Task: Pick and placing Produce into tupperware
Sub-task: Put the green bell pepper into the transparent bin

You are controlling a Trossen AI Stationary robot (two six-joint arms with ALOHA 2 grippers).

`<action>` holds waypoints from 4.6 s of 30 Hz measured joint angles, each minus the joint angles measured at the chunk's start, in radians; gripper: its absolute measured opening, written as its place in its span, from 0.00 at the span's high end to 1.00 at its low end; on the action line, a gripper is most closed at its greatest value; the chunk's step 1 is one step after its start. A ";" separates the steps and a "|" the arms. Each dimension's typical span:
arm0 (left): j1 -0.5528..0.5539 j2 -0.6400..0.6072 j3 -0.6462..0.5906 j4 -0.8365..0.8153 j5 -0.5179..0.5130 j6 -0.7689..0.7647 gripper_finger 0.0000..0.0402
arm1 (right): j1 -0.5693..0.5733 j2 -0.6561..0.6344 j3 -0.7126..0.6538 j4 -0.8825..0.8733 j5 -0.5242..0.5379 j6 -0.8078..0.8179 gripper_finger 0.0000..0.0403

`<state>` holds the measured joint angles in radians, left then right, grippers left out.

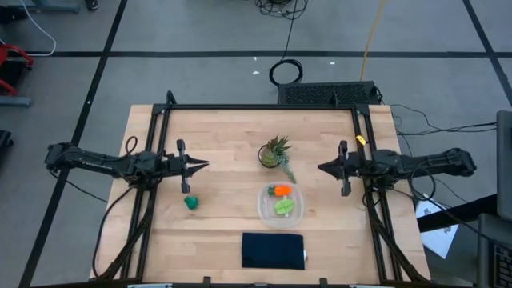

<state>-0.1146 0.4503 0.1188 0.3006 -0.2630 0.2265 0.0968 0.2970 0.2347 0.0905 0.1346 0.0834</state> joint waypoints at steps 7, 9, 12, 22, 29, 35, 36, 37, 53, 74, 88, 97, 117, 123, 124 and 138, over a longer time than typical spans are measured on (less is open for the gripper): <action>0.000 0.000 0.000 -0.015 0.000 0.000 0.92 | -0.006 -0.059 -0.008 -0.061 -0.009 -0.002 1.00; 0.000 0.000 0.000 -0.015 0.000 0.000 0.92 | -0.006 -0.059 -0.008 -0.058 -0.009 -0.016 1.00; 0.000 0.000 0.000 -0.015 0.000 0.000 0.92 | -0.006 -0.059 -0.008 -0.058 -0.009 -0.047 1.00; 0.000 0.000 0.000 -0.033 0.000 -0.035 0.92 | -0.006 -0.064 -0.008 -0.087 -0.005 -0.085 1.00; 0.000 -0.003 0.000 -0.041 -0.002 -0.014 0.92 | -0.006 -0.106 -0.008 -0.140 -0.004 -0.079 1.00; 0.001 -0.006 0.000 -0.054 -0.011 -0.092 0.92 | -0.006 -0.156 -0.008 -0.188 -0.003 -0.028 1.00; 0.004 -0.006 0.000 -0.049 -0.026 -0.099 0.92 | -0.006 -0.164 -0.011 -0.182 -0.004 -0.021 1.00; 0.006 -0.006 0.000 -0.040 -0.044 -0.102 0.92 | -0.006 -0.172 -0.017 -0.174 -0.004 -0.018 1.00; 0.015 -0.006 0.000 -0.074 0.066 -0.105 0.92 | -0.005 -0.223 -0.102 -0.041 -0.118 -0.001 1.00; -0.025 -0.005 0.131 -0.424 0.308 -0.137 0.92 | -0.005 -0.223 -0.103 -0.059 -0.121 -0.001 1.00; -0.251 0.017 0.324 -0.609 0.206 -0.384 0.92 | -0.005 -0.221 -0.124 -0.056 -0.110 -0.002 1.00; -0.336 0.204 0.550 -0.977 -0.069 -0.497 0.92 | -0.005 -0.221 -0.124 -0.056 -0.110 -0.009 1.00; -0.345 0.607 0.623 -1.146 0.110 -0.661 0.92 | -0.005 -0.221 -0.124 -0.056 -0.109 0.001 1.00; -0.321 0.608 0.623 -1.183 0.171 -0.663 0.91 | -0.005 -0.221 -0.124 -0.056 -0.109 0.002 1.00; -0.318 0.608 0.623 -1.191 0.186 -0.676 0.90 | -0.005 -0.221 -0.124 -0.056 -0.109 0.002 1.00; -0.293 0.608 0.623 -1.148 0.177 -0.716 0.33 | -0.005 -0.221 -0.124 -0.056 -0.109 0.002 1.00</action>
<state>-0.4072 1.0584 0.7418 -0.8475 -0.0863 -0.4899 0.0914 0.0761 0.1108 0.0341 0.0257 0.0853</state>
